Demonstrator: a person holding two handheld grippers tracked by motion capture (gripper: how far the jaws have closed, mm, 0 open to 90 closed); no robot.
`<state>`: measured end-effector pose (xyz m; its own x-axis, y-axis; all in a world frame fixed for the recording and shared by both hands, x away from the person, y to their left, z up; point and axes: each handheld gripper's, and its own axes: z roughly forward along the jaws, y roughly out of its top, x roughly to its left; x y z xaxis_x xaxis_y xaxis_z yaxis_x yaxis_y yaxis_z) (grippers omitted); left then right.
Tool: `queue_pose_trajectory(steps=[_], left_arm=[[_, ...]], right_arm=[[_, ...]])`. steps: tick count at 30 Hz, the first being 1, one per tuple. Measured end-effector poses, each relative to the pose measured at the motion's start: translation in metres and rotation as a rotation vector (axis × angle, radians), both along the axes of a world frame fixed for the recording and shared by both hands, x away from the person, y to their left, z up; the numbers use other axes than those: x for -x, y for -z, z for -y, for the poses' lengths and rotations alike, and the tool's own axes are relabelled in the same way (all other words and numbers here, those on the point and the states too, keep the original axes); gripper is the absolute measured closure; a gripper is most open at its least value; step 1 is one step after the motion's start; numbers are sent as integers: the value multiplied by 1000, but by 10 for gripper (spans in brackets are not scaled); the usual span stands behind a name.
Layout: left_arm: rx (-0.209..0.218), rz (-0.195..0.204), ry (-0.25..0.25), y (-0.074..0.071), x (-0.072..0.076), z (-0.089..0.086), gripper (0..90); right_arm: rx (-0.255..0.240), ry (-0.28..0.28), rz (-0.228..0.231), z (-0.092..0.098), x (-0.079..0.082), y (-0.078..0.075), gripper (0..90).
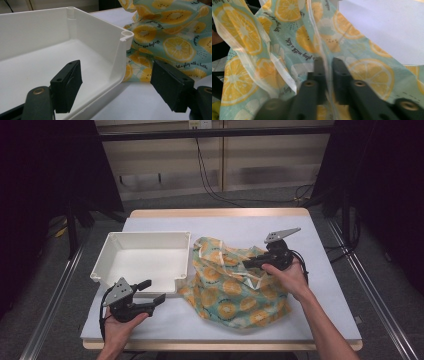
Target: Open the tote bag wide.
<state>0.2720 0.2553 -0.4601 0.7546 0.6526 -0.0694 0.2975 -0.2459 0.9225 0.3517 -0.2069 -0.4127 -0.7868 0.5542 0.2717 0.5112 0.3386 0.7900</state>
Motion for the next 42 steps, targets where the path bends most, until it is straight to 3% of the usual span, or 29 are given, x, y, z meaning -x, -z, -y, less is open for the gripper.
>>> queue_pose_trajectory(steps=[14, 17, 19, 30, 36, 40, 42], left_arm=[[14, 6, 23, -9, 2, 7, 323], [18, 9, 35, -13, 3, 10, 350], [14, 32, 67, -19, 5, 17, 353], [32, 42, 95, -31, 2, 29, 429], [52, 65, 147, -45, -1, 46, 443], [87, 80, 230, -55, -6, 69, 400], [95, 91, 243, -59, -5, 80, 347]], right_arm=[[-137, 32, 49, 20, 19, -27, 900], [-148, 28, 58, 21, 23, -32, 900], [-156, 17, 74, 21, 30, -40, 900], [-216, -36, 137, 17, 56, -66, 900], [-215, -56, 168, 13, 72, -75, 900], [-216, -77, 185, 7, 82, -80, 900], [-223, -85, 185, 5, 83, -80, 900]])
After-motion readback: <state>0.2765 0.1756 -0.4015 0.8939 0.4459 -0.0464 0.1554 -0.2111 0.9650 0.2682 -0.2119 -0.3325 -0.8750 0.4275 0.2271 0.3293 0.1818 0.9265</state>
